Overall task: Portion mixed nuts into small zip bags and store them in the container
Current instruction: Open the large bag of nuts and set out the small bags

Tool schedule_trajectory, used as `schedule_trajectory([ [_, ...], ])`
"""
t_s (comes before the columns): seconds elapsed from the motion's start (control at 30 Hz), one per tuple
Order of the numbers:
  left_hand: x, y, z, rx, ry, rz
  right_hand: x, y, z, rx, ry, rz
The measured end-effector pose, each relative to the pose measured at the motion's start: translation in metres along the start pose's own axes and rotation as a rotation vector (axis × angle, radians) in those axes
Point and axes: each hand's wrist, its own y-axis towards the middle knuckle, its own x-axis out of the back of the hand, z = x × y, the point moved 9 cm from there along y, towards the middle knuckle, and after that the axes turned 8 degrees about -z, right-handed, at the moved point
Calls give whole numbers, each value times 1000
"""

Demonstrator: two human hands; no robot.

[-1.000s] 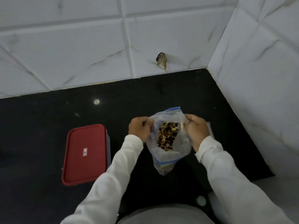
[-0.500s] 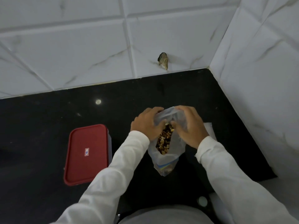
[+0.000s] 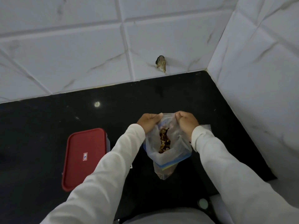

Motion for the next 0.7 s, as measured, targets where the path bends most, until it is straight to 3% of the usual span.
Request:
schedule_trajectory([
  [0.17, -4, 0, 37, 325, -187, -1, -34, -5, -40, -439, 325, 270],
  [0.27, -13, -2, 46, 405, -187, 6, -39, -3, -49, -510, 349, 235],
  [0.33, -7, 0, 42, 351, -227, -81, -35, -2, -43, -467, 263, 197],
  [0.4, 6, -2, 38, 240, -214, -200, -14, -2, -29, -274, 134, 73],
  [0.53, 29, -30, 37, 115, 111, -308, 19, -43, -12, 132, -139, -26],
  [0.63, 32, -38, 44, 152, 348, -309, 3, -49, -22, 212, -336, -16],
  [0.7, 28, -39, 47, 158, 337, -316, -6, -44, -24, 227, -384, -10],
])
